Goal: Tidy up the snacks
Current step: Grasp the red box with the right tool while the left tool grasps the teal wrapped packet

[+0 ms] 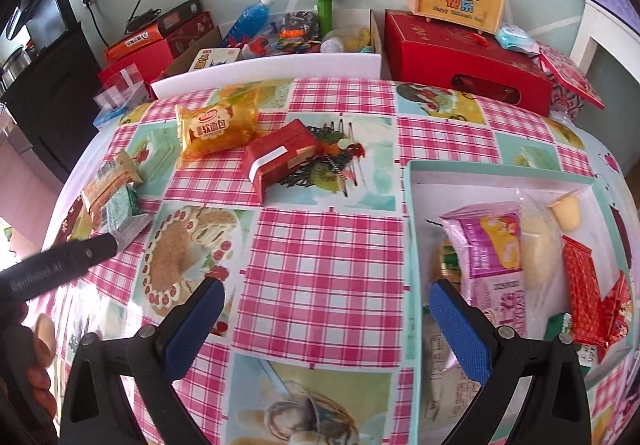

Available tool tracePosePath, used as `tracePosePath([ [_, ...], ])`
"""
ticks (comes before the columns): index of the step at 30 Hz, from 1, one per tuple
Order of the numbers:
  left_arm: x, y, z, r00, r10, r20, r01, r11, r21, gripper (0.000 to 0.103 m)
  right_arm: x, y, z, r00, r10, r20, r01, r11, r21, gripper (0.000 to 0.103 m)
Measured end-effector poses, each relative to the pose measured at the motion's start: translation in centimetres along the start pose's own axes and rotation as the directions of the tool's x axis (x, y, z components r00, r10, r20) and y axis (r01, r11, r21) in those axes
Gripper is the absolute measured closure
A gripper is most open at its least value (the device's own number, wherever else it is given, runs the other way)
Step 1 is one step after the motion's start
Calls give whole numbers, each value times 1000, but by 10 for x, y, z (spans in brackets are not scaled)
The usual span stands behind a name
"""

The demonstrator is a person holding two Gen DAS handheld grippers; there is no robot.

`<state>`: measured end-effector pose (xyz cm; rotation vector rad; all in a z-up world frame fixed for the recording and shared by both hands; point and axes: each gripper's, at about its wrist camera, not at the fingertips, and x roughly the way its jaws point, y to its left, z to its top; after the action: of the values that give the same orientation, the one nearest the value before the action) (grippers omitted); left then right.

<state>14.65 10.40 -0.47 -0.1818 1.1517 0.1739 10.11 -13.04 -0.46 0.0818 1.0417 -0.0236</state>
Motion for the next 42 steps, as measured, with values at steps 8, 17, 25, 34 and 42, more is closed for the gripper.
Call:
tracePosePath([
  [8, 8, 13, 33, 996, -88, -13, 88, 996, -2, 4, 2, 7, 18, 1000, 23, 14, -23, 1000, -6, 0],
  [17, 37, 32, 65, 990, -75, -118, 70, 996, -48, 5, 17, 12, 95, 998, 59, -15, -59, 998, 12, 0],
  [25, 64, 35, 74, 979, -81, -189, 72, 996, -54, 5, 76, 23, 125, 987, 37, -156, -25, 997, 73, 3],
  [34, 84, 22, 89, 979, -51, -198, 51, 999, -4, 18, 125, 31, 129, 971, -21, -239, 49, 992, 114, 22],
  [42, 100, 7, 87, 977, -51, -205, 57, 998, 21, 36, 132, 33, 134, 971, -61, -233, 82, 993, 82, 28],
])
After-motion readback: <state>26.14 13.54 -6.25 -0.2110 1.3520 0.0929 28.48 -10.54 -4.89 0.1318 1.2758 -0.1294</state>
